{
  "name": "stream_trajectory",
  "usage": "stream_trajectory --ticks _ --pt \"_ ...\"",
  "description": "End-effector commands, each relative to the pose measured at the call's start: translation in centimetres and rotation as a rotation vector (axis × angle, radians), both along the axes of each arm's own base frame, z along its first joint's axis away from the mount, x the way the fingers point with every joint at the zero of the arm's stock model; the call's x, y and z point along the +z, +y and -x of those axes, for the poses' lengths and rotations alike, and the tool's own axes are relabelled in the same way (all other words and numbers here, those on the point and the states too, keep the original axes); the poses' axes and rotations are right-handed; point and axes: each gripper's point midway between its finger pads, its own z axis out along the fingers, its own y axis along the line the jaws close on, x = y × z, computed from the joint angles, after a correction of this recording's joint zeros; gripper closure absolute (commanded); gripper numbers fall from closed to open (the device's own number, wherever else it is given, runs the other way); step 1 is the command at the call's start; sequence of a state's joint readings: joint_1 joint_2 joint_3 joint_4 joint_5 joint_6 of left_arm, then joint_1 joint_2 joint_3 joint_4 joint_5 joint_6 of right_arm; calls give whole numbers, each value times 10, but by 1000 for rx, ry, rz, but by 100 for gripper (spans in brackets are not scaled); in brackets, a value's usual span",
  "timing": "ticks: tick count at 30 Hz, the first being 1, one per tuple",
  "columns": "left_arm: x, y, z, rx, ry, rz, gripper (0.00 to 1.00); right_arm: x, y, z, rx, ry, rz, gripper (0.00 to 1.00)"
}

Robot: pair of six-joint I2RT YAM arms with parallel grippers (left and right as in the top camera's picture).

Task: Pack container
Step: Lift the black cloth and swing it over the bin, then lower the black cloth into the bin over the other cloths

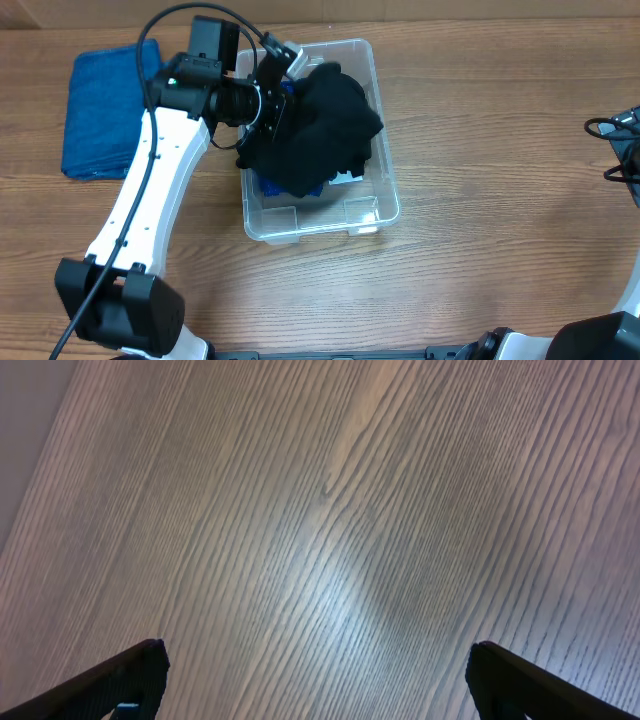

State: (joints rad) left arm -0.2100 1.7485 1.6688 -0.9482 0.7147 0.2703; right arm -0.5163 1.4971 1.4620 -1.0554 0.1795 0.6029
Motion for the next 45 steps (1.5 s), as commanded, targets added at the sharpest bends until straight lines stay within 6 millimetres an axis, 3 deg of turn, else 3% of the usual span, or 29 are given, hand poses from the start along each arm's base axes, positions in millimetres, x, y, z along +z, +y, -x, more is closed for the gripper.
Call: stream_trajectory --ticks 1,12,18,26,35,45 --pt "-1 -8 10 -123 -56 -29 96 -1 -1 0 -9 -4 -4 0" --pt "-18 -24 51 -223 66 -79 96 -1 -1 0 -9 -4 -4 0" --pt "-28 -16 60 -211 121 -143 94 -1 -1 0 -9 -4 -4 0" --pt "-40 -12 55 -203 125 -189 92 -1 -1 0 -9 -4 -4 0" --pt "-80 -16 48 -220 231 -204 93 -1 -1 0 -9 -4 -4 0" --pt "-80 -28 55 -341 165 -172 91 -1 -1 0 -9 -4 -4 0"
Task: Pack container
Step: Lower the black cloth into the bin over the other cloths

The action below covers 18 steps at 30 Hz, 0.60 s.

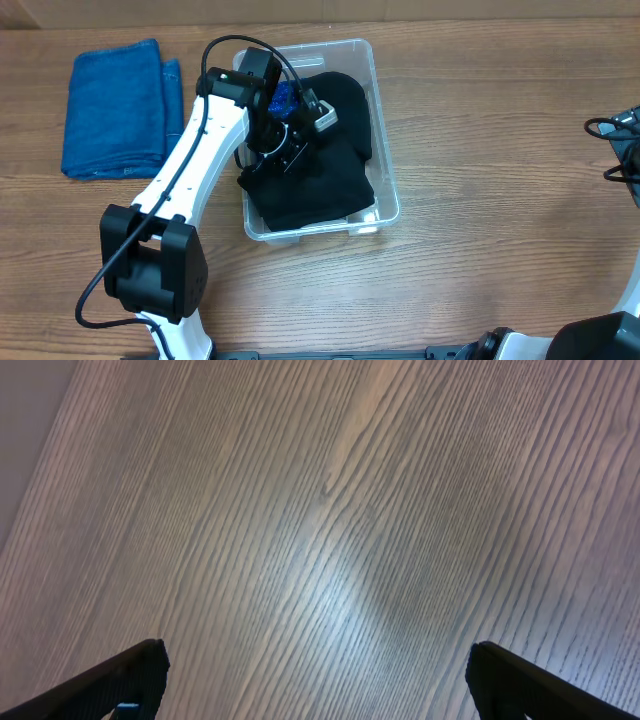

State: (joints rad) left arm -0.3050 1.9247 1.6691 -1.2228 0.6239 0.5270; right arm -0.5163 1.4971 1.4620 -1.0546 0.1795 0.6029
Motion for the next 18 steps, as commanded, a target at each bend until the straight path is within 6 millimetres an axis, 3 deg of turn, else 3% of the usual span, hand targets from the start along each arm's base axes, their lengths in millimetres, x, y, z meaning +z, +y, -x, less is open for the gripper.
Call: stream_trajectory --ticks 1,8,18 --pt "15 -16 1 -93 -71 66 91 -1 -1 0 -9 -4 -4 0" --pt "16 -19 -5 -93 -99 79 85 -1 -1 0 -9 -4 -4 0" --pt "15 -21 -4 -99 -95 79 33 -1 -1 0 -9 -4 -4 0"
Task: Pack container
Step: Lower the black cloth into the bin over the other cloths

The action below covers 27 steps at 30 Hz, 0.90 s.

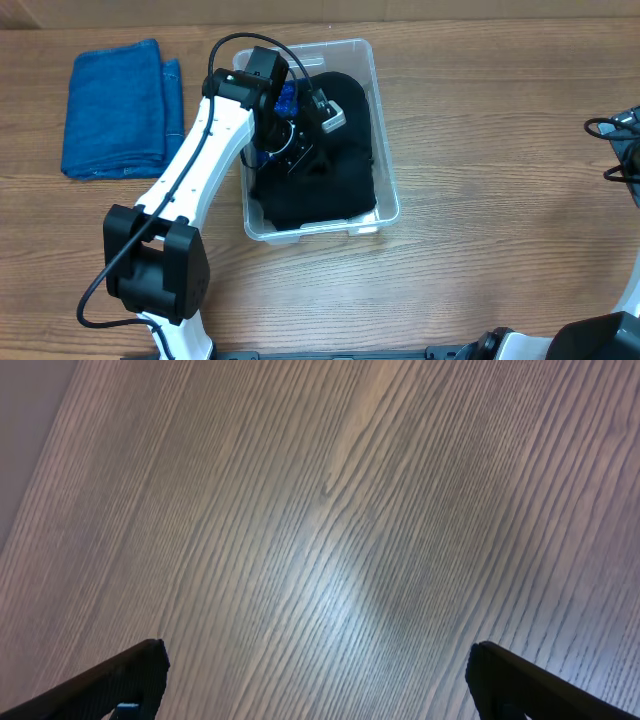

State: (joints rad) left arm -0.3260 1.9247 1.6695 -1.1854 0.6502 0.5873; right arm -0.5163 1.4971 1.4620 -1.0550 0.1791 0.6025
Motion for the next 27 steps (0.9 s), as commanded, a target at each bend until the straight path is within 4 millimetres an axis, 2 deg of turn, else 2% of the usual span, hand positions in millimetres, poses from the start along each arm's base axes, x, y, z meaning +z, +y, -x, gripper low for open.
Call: stream_trajectory --ticks 1,7,10,13,16,19,20,27 --pt "11 -8 -2 -28 -33 37 31 -1 -1 0 -9 -4 -4 0" --pt "15 -12 -16 -23 -94 51 34 -1 -1 0 -9 -4 -4 0" --pt "26 -12 -22 -3 -109 58 39 -1 -1 0 -9 -4 -4 0" --pt "42 -9 -24 2 -127 36 37 -1 -1 0 -9 -4 -4 0" --pt "50 5 -28 22 -161 -64 27 -1 -1 0 -9 -4 -4 0" --pt "44 25 -29 38 -177 -199 19 -1 -1 0 -9 -4 -4 0" --pt "38 32 -25 27 -163 -239 14 -1 -1 0 -9 -4 -4 0" --pt "23 42 1 -69 -88 -286 0 -1 -1 0 -9 -4 -4 0"
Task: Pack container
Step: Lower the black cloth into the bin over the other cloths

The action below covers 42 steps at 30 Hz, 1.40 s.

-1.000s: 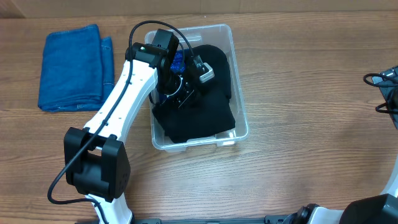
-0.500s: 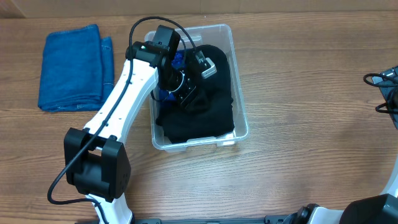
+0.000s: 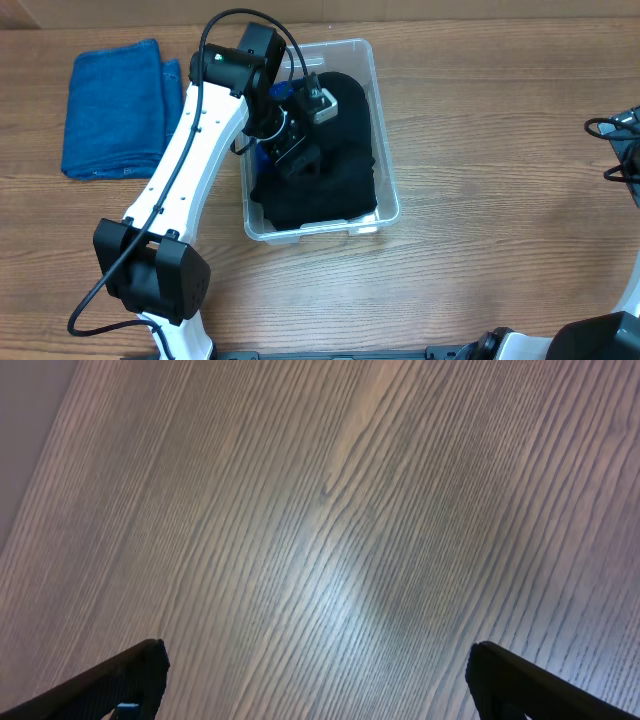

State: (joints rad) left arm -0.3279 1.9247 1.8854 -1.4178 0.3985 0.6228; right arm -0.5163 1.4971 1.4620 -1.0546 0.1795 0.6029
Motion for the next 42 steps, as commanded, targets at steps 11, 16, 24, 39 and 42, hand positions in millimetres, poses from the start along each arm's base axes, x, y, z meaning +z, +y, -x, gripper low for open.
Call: stream_trajectory --ticks 11,16,24,39,42 --pt "-41 -4 14 -181 50 -104 0 -1 -1 0 -9 -4 -4 0" --pt "-69 -10 17 -225 96 -174 0 -1 -1 0 -9 -4 -4 0" --pt "-91 -22 19 -273 108 -219 0 -1 -1 0 -9 -4 -4 0" --pt "-95 -20 22 -280 127 -237 19 -1 -1 0 -9 -4 -4 0" --pt "-95 -21 20 -278 118 -234 53 -1 -1 0 -9 -4 -4 0"
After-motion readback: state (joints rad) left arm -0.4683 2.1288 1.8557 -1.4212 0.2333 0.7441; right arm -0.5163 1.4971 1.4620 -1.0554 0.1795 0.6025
